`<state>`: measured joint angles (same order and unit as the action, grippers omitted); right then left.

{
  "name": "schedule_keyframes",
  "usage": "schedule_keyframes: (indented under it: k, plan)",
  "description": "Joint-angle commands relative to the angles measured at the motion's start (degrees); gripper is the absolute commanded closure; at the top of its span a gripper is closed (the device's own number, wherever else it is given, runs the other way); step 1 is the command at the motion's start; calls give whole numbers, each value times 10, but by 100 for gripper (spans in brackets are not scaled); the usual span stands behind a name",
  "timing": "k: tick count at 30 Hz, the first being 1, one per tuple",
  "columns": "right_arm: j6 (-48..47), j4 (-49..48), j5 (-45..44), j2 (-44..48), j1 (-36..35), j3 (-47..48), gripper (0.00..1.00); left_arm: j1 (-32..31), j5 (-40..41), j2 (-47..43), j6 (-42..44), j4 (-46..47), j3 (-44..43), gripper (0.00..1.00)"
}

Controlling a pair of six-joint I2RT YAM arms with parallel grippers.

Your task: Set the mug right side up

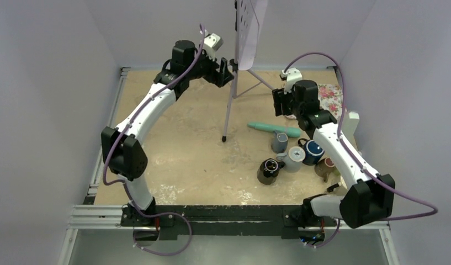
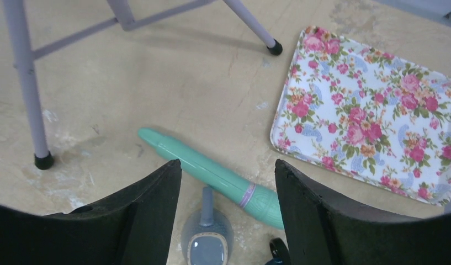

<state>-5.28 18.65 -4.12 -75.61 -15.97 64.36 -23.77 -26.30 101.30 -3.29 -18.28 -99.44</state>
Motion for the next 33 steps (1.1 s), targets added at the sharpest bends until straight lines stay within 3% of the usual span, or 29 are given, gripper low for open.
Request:
schedule_keyframes:
  k: [1, 7, 18, 21, 23, 24, 25, 30, 33]
  plan:
    - [33, -97, 34, 44, -2, -39, 34, 1, -4, 41, -3, 220, -35, 12]
    - [48, -113, 40, 80, -2, -77, 34, 0, -50, 141, -21, 287, -127, 13]
    - [60, -85, 40, 131, -2, -82, 34, -4, -13, 261, -39, 320, -277, 33]
    - [59, -71, 37, 141, -3, -80, 34, -4, -39, 267, -49, 323, -288, 51]
    - [61, -66, 29, 151, -2, -81, 34, -3, -59, 249, -53, 330, -263, 73]
    - [60, -65, 26, 155, -3, -82, 34, -3, -62, 234, -55, 339, -243, 92]
    - [60, -63, 23, 159, -3, -82, 34, -2, -56, 216, -55, 338, -224, 100]
    - [57, -57, 24, 174, -3, -72, 34, 45, -17, 125, -83, 241, -191, 100]
    - [56, -57, 39, 177, -3, -59, 34, 87, -8, 50, -55, 174, -148, 100]
